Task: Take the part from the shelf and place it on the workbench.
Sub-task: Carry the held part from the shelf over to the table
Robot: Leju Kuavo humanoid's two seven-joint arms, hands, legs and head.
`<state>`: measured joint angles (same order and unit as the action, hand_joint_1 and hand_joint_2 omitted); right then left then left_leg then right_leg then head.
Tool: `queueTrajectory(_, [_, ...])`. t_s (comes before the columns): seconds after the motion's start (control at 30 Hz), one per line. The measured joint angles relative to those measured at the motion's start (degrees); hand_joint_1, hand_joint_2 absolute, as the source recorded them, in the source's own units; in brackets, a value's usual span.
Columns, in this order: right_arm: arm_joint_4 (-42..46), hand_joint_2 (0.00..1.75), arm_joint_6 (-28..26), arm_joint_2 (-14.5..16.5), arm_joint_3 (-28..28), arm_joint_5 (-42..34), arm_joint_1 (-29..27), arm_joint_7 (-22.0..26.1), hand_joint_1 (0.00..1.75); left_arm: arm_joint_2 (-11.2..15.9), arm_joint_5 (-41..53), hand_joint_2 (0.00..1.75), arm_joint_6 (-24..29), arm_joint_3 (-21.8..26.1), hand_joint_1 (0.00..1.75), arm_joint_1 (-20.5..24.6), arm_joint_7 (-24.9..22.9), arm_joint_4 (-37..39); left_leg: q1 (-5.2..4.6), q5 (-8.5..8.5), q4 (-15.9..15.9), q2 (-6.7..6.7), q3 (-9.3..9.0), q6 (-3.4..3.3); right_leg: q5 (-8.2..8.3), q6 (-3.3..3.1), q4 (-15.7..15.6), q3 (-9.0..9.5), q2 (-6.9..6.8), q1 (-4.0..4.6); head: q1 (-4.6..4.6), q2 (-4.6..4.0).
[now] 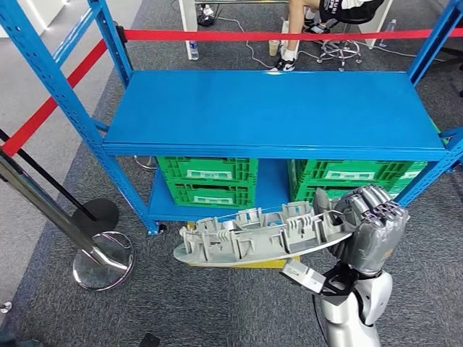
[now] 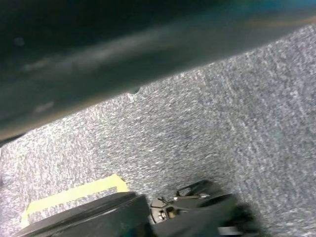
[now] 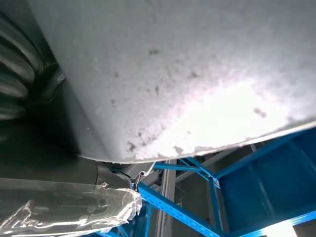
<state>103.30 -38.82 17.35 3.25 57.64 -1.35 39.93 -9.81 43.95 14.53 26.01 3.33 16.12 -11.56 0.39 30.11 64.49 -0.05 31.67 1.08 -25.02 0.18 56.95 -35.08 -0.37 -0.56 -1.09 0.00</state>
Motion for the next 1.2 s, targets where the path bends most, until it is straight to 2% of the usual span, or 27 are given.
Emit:
queueTrajectory(0.07, [-0.2,1.75,0.0,0.0,0.3,0.0,0.1,0.0,1.75,0.0,0.1,0.0,0.0,0.0,0.0,0.1,0.0,0.0,-0.15,0.29,-7.1,-0.1,-4.59,-0.49,0.93,0.67,0.3,-0.85,0.07,0.05,0.07,0.0])
queueTrajectory(0.1, [-0.2,1.75,0.0,0.0,0.3,0.0,0.1,0.0,1.75,0.0,0.2,0.0,0.0,0.0,0.0,0.1,0.0,0.0,-0.34,0.71,-8.7,-0.14,-5.46,-0.8,1.41,1.05,0.4,-1.05,0.05,0.0,0.08,0.0])
queueTrajectory(0.17, [-0.4,1.75,0.0,0.0,0.4,0.0,0.1,0.0,1.75,0.0,0.3,0.0,0.0,0.1,0.0,0.1,0.0,0.0,-0.57,0.07,-9.1,-0.04,-5.03,-1.61,2.07,1.77,0.3,-1.26,0.04,-0.27,0.07,0.0])
queueTrajectory(0.2, [-0.5,1.75,0.0,0.0,0.5,0.0,0.1,0.0,1.75,0.1,0.3,0.0,0.0,0.2,0.0,0.1,0.0,0.0,-0.6,-0.51,-9.2,0.08,-4.62,-2.14,1.3,2.02,0.8,-1.65,0.08,-0.39,0.12,0.0])
queueTrajectory(0.23, [-0.6,1.75,0.0,0.0,0.6,0.0,0.1,0.0,1.75,0.1,0.3,0.0,0.0,0.2,0.0,0.1,0.0,0.0,-0.61,-1.19,-9.4,0.2,-4.09,-2.66,-0.5,2.22,2.2,-2.32,0.13,-0.46,0.23,0.0])
queueTrajectory(0.27, [-0.7,1.75,0.0,0.0,0.7,0.0,0.1,0.0,1.75,0.0,0.3,0.0,0.0,0.2,0.0,0.2,0.0,0.0,-0.64,-1.91,-9.4,0.31,-3.37,-3.07,-3.3,2.33,4.8,-3.26,0.19,-0.52,0.33,0.0])
queueTrajectory(0.33, [-0.8,1.75,0.0,0.0,0.8,0.0,0.1,0.0,1.75,0.0,0.3,0.0,0.0,0.2,0.0,0.2,0.0,0.0,-0.94,-3.37,-9.4,0.35,-1.52,-3.49,-8.67,2.55,12.4,-5.19,0.21,-0.51,0.49,0.0])
queueTrajectory(0.37, [-0.9,1.75,0.0,0.0,0.8,0.1,0.1,0.0,1.75,0.0,0.4,0.0,-0.1,0.3,0.0,0.2,0.0,0.0,-1.08,-4.11,-9.3,0.36,-0.54,-3.53,-9.68,2.6,15.6,-5.57,0.22,-0.5,0.48,0.0])
queueTrajectory(0.4, [-1.0,1.75,0.0,0.0,0.9,0.2,0.0,0.0,1.75,0.0,0.4,0.0,-0.1,0.3,0.0,0.2,0.0,0.0,-1.2,-4.81,-9.3,0.37,0.44,-3.53,-9.25,2.6,17.3,-5.22,0.22,-0.49,0.48,0.0])
queueTrajectory(0.43, [-1.1,1.75,0.0,0.0,1.0,0.4,0.0,0.0,1.75,0.0,0.4,0.0,-0.1,0.3,0.0,0.2,0.0,0.0,-1.27,-5.49,-9.2,0.38,1.39,-3.47,-7.76,2.51,16.8,-3.88,0.22,-0.47,0.46,0.0])
queueTrajectory(0.5, [-1.1,1.75,0.0,0.0,1.2,0.6,0.0,0.0,1.75,0.0,0.5,0.0,-0.2,0.4,0.0,0.2,0.0,0.0,-1.34,-6.73,-9.0,0.36,3.07,-3.25,-5.11,2.15,10.6,1.5,0.19,-0.36,0.49,0.0])
queueTrajectory(0.57, [-1.0,1.75,0.0,0.0,1.3,0.6,0.1,0.0,1.75,0.0,0.5,0.0,-0.2,0.4,0.0,0.1,0.0,0.0,-1.48,-7.71,-8.5,0.34,4.22,-2.81,-5.77,1.79,1.9,7.8,0.17,-0.11,0.48,0.0])
queueTrajectory(0.6, [-1.0,1.75,0.0,0.0,1.4,0.6,0.2,0.0,1.75,0.0,0.5,0.0,-0.3,0.5,0.0,0.1,0.1,0.0,-1.49,-8.2,-8.3,0.35,4.53,-2.54,-6.55,1.65,-0.8,9.46,0.19,0.04,0.48,0.0])
queueTrajectory(0.67, [-1.0,1.75,0.0,0.0,1.7,0.8,0.3,0.0,1.75,0.1,0.4,0.0,-0.3,0.8,0.0,0.1,0.2,0.0,-1.35,-9.04,-8.2,0.36,4.9,-1.9,-6.73,1.17,-2.1,9.54,0.22,0.19,0.48,0.0])
queueTrajectory(0.7, [-1.1,1.75,0.0,0.1,1.8,1.0,0.4,0.0,1.75,0.2,0.4,0.0,-0.4,1.0,0.0,0.0,0.2,0.0,-1.22,-8.61,-7.9,0.31,5.14,-1.53,-6.25,0.72,-2.1,8.97,0.15,0.17,0.47,0.0])
queueTrajectory(0.73, [-1.1,1.75,0.0,0.1,1.9,1.1,0.5,0.0,1.75,0.3,0.4,0.0,-0.5,1.2,0.0,0.0,0.2,0.0,-1.09,-7.05,-6.9,0.25,5.56,-1.12,-5.69,0.19,-2.1,8.45,0.04,0.11,0.38,0.0])
queueTrajectory(0.77, [-1.1,1.75,0.0,0.2,2.0,1.2,0.7,0.0,1.75,0.3,0.4,0.0,-0.6,1.4,0.0,-0.1,0.2,0.0,-0.96,-4.44,-4.9,0.19,6.21,-0.71,-5.0,-0.26,-2.1,7.81,-0.07,0.01,0.31,0.0])
queueTrajectory(0.83, [-1.1,1.75,0.0,0.3,2.2,1.4,0.9,0.0,1.75,0.5,0.4,0.0,-0.7,1.7,0.0,-0.1,0.2,0.0,-0.67,1.66,2.1,0.17,7.84,-0.03,-3.58,-0.67,-2.1,6.42,-0.15,0.06,0.13,0.0])
queueTrajectory(0.87, [-1.2,1.75,0.0,0.3,2.3,1.5,0.9,0.0,1.75,0.5,0.4,0.0,-0.8,1.8,0.0,-0.1,0.2,0.0,-0.54,3.24,5.6,0.17,8.38,0.21,-2.83,-0.66,-2.0,5.61,-0.15,0.08,0.12,0.0])
queueTrajectory(0.9, [-1.2,1.75,0.0,0.3,2.5,1.6,0.9,0.0,1.75,0.6,0.4,0.0,-0.9,1.9,0.0,-0.1,0.2,0.0,-0.42,3.35,8.0,0.17,8.35,0.37,-2.13,-0.61,-1.9,4.73,-0.16,0.08,0.12,0.0])
queueTrajectory(0.93, [-1.3,1.75,0.0,0.3,2.6,1.7,1.0,0.0,1.75,0.7,0.5,0.0,-0.9,2.0,0.0,-0.1,0.2,0.0,-0.3,2.21,8.6,0.17,7.49,0.46,-1.49,-0.5,-1.7,3.72,-0.16,0.08,0.11,0.0])
queueTrajectory(0.97, [-1.3,1.75,0.0,0.3,2.7,1.8,1.0,0.0,1.75,0.8,0.6,0.0,-0.9,2.0,0.0,-0.1,0.2,0.0,-0.2,0.48,7.1,0.17,5.65,0.47,-0.94,-0.35,-1.4,2.71,-0.14,0.07,0.11,0.0])
queueTrajectory(1.0, [-1.3,1.75,0.0,0.3,2.7,1.9,1.0,0.0,1.75,0.8,0.7,0.0,-0.9,2.1,0.0,-0.1,0.2,0.0,-0.11,-0.9,3.8,0.14,2.92,0.39,-0.48,-0.15,-1.0,1.82,-0.11,0.06,0.1,0.0])
queueTrajectory(1.07, [-1.3,1.75,0.0,0.3,2.8,2.0,0.9,0.0,1.75,0.9,1.0,0.0,-0.9,2.3,0.0,0.0,0.2,0.0,-0.14,-1.0,-4.6,-0.04,-2.92,-0.08,0.29,0.41,-0.3,0.46,-0.04,0.17,0.13,0.0])
queueTrajectory(1.1, [-1.3,1.75,0.0,0.3,2.9,2.1,0.9,0.0,1.75,1.0,1.2,0.0,-0.9,2.4,0.0,0.1,0.2,0.0,-0.25,-0.39,-7.4,-0.14,-4.63,-0.4,0.71,0.75,-0.1,0.06,-0.04,0.2,0.15,0.0])
queueTrajectory(1.13, [-1.3,1.75,0.0,0.3,3.0,2.1,0.9,0.0,1.75,1.0,1.3,0.0,-1.0,2.5,0.0,0.1,0.3,0.0,-0.41,0.09,-8.8,-0.2,-5.29,-0.79,1.17,1.12,0.0,-0.21,-0.06,0.18,0.19,0.0])
queueTrajectory(1.2, [-1.3,1.75,0.0,0.3,3.2,2.0,0.8,0.0,1.75,1.1,1.6,0.0,-1.0,2.9,0.0,0.1,0.3,0.0,-0.56,-0.56,-9.0,-0.02,-4.69,-1.71,1.48,1.82,0.2,-0.7,-0.02,-0.04,0.21,0.0])
